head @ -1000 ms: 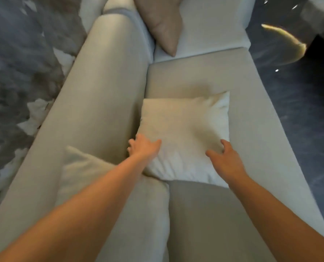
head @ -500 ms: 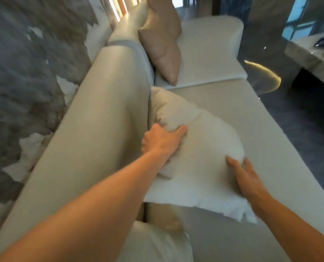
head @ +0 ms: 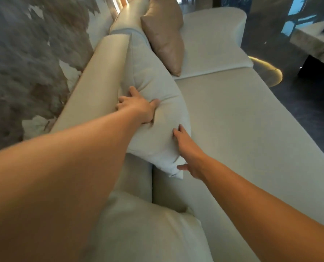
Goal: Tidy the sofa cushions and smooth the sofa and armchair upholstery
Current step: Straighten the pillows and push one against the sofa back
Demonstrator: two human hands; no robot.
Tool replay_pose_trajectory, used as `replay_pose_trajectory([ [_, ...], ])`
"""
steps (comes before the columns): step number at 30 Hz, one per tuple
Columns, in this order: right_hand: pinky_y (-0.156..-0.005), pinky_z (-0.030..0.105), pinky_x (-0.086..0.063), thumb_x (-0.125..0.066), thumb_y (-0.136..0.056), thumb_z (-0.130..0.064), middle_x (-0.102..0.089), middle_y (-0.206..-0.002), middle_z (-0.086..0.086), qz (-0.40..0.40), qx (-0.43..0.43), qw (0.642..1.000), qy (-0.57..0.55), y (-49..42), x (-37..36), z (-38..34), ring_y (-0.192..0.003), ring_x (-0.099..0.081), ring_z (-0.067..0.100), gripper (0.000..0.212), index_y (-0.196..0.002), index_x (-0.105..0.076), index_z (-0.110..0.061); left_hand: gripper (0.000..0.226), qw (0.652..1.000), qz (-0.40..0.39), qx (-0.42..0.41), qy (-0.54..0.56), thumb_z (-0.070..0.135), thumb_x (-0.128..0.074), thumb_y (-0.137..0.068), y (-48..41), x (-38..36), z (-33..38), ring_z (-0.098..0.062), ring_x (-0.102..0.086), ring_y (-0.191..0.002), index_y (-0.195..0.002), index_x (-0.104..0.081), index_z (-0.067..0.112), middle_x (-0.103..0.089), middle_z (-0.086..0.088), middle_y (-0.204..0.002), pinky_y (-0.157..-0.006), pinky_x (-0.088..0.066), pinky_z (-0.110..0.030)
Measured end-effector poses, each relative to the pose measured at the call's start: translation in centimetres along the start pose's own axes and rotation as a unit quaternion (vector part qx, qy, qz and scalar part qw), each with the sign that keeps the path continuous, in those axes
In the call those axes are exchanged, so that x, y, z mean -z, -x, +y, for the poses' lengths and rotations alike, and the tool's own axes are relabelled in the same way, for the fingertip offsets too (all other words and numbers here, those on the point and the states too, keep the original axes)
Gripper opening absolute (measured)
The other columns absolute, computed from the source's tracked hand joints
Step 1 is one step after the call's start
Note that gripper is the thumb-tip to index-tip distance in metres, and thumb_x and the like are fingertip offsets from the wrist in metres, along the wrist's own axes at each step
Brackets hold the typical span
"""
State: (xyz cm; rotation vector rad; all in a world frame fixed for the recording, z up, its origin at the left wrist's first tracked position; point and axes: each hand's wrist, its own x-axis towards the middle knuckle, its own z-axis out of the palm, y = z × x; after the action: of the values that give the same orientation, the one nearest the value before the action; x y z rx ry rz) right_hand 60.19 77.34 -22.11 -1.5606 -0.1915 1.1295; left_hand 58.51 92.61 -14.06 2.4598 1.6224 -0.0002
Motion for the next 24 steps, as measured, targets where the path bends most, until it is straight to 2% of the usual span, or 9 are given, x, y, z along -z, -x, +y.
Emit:
replay_pose_trajectory([
  [5,-0.101,0.049,-0.048,-0.045,-0.096,-0.051,-0.039,-0.155,-0.004,0.002,0.048,0.993,0.109,4.0,2.9,-0.8,-0.134,-0.045,0.029,0.053,-0.147,-0.037,-0.04,0.081,0.999,0.019,-0.018,-0.043,0.06,-0.038,-0.086,4.5,2.2,-0.4,-0.046,-0.038,-0.126,-0.145,-0.017,0.009,-0.036,-0.028,-0.141,-0.101,-0.034,-0.05],
  [7,-0.105,0.043,-0.046,-0.049,-0.095,-0.042,-0.056,-0.138,0.003,0.017,0.08,0.979,0.185,6.4,4.2,-1.4,-0.122,-0.054,0.025,0.049,-0.142,-0.05,-0.028,0.073,0.996,0.015,-0.039,-0.081,0.055,-0.039,-0.086,7.7,3.5,-1.0,-0.044,-0.048,-0.12,-0.138,-0.029,0.005,-0.047,-0.025,-0.134,-0.094,-0.04,-0.047],
  [8,-0.103,0.04,-0.046,-0.052,-0.094,-0.038,-0.062,-0.128,0.005,0.024,0.086,0.976,0.201,8.0,5.1,-1.8,-0.112,-0.058,0.023,0.046,-0.138,-0.055,-0.024,0.067,0.994,0.005,-0.047,-0.102,0.051,-0.041,-0.087,9.4,4.2,-1.2,-0.043,-0.051,-0.117,-0.135,-0.033,0.005,-0.051,-0.024,-0.132,-0.092,-0.042,-0.046],
  [10,-0.094,0.036,-0.048,-0.056,-0.09,-0.032,-0.067,-0.126,0.01,0.025,0.083,0.972,0.22,11.9,7.1,-3.1,-0.097,-0.058,0.02,0.042,-0.129,-0.062,-0.018,0.058,0.988,-0.031,-0.044,-0.147,0.045,-0.042,-0.089,13.0,6.1,-1.7,-0.039,-0.053,-0.117,-0.132,-0.037,0.007,-0.053,-0.02,-0.132,-0.091,-0.043,-0.044],
  [12,-0.096,0.034,-0.047,-0.056,-0.089,-0.031,-0.066,-0.129,0.012,0.029,0.078,0.96,0.266,16.6,9.1,-5.0,-0.1,-0.06,0.021,0.041,-0.126,-0.063,-0.014,0.053,0.98,-0.073,-0.026,-0.184,0.042,-0.046,-0.09,16.8,8.8,-1.7,-0.034,-0.054,-0.117,-0.132,-0.043,0.012,-0.054,-0.014,-0.132,-0.092,-0.045,-0.042],
  [14,-0.097,0.032,-0.045,-0.053,-0.089,-0.035,-0.064,-0.131,0.011,0.036,0.094,0.939,0.33,21.4,11.3,-7.5,-0.115,-0.06,0.026,0.044,-0.127,-0.061,-0.015,0.048,0.973,-0.098,-0.023,-0.207,0.042,-0.051,-0.089,20.9,12.1,-0.7,-0.029,-0.056,-0.116,-0.13,-0.05,0.017,-0.056,-0.009,-0.131,-0.092,-0.047,-0.04],
  [18,-0.091,0.035,-0.049,-0.051,-0.089,-0.038,-0.064,-0.127,0.012,0.026,0.134,0.884,0.447,31.3,14.3,-13.5,-0.111,-0.061,0.031,0.04,-0.121,-0.061,-0.016,0.043,0.976,-0.09,-0.036,-0.194,0.036,-0.052,-0.087,30.3,18.4,3.5,-0.025,-0.057,-0.118,-0.127,-0.056,0.02,-0.058,-0.005,-0.131,-0.091,-0.046,-0.037],
  [22,-0.094,0.039,-0.047,-0.048,-0.091,-0.041,-0.058,-0.132,0.015,0.064,0.153,0.81,0.563,42.3,17.2,-17.0,-0.117,-0.057,0.035,0.043,-0.126,-0.059,-0.018,0.043,0.975,-0.078,-0.129,-0.164,0.033,-0.054,-0.085,41.0,22.6,7.6,-0.028,-0.053,-0.121,-0.124,-0.056,0.015,-0.055,-0.01,-0.133,-0.097,-0.042,-0.037],
  [24,-0.09,0.039,-0.047,-0.046,-0.092,-0.036,-0.06,-0.129,0.015,0.109,0.151,0.782,0.595,48.7,19.1,-16.4,-0.115,-0.058,0.035,0.037,-0.121,-0.06,-0.018,0.039,0.966,-0.089,-0.186,-0.158,0.033,-0.049,-0.086,47.2,23.7,8.9,-0.032,-0.054,-0.118,-0.119,-0.057,0.014,-0.057,-0.013,-0.129,-0.093,-0.042,-0.037],
])
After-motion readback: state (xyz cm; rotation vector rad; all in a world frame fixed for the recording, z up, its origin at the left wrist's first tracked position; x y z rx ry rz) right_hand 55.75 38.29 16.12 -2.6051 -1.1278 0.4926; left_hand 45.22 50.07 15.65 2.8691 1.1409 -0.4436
